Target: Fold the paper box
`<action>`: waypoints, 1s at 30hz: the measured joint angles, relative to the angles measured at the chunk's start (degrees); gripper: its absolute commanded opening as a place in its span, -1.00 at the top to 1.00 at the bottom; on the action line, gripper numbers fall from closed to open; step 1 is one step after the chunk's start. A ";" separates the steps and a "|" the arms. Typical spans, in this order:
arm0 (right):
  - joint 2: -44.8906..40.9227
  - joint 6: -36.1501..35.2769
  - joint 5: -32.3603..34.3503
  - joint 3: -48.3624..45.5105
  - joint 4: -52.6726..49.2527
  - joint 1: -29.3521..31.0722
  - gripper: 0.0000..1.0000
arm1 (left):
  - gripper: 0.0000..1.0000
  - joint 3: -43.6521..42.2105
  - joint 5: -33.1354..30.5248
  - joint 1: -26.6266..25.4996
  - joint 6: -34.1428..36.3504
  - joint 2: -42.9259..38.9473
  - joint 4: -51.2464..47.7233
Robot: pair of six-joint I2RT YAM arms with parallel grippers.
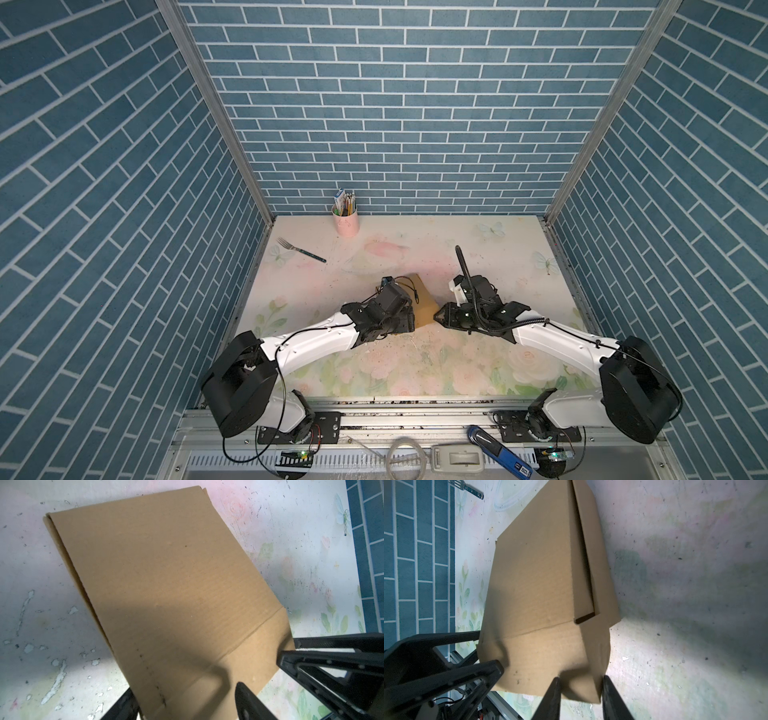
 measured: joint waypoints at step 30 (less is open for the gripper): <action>0.00 -0.57 -0.17 0.00 0.46 0.02 0.32 | -0.46 -2.29 0.50 -0.28 -1.44 -0.81 2.21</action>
